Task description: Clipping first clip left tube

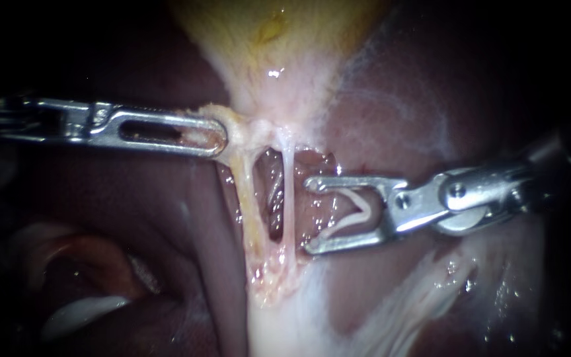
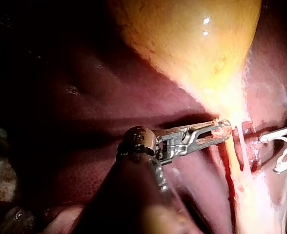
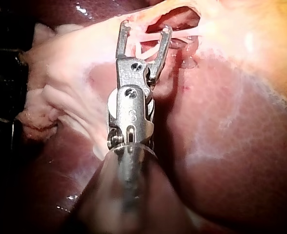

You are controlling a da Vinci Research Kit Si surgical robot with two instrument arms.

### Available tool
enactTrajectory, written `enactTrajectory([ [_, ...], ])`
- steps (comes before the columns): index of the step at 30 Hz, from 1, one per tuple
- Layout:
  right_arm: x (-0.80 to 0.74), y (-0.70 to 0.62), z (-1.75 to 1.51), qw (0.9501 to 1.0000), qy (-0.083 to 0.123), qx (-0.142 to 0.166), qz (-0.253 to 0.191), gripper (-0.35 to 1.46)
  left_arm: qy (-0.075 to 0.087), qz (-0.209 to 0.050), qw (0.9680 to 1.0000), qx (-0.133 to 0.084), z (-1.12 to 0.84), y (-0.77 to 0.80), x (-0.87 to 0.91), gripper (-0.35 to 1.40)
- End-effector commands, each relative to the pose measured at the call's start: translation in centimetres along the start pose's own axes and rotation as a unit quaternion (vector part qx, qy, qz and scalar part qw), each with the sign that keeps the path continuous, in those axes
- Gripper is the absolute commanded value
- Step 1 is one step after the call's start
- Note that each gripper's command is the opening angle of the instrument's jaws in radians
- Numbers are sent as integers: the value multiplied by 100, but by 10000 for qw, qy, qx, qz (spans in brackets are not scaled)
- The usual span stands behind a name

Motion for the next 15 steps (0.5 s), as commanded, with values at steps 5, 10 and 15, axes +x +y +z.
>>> enactTrajectory([
  [5, -14, -1, 22, 9999, -38, 23, 108, 50, -2, 0, 10000, -8, 1, -2, 0, -35],
  [10, -25, -2, 40, 9997, -31, 100, 209, 50, -5, -31, 10000, -11, 2, -3, 1, -35],
  [15, -30, -4, 60, 9994, -22, 184, 283, 50, -6, -32, 10000, -11, 2, -3, 0, -35],
])
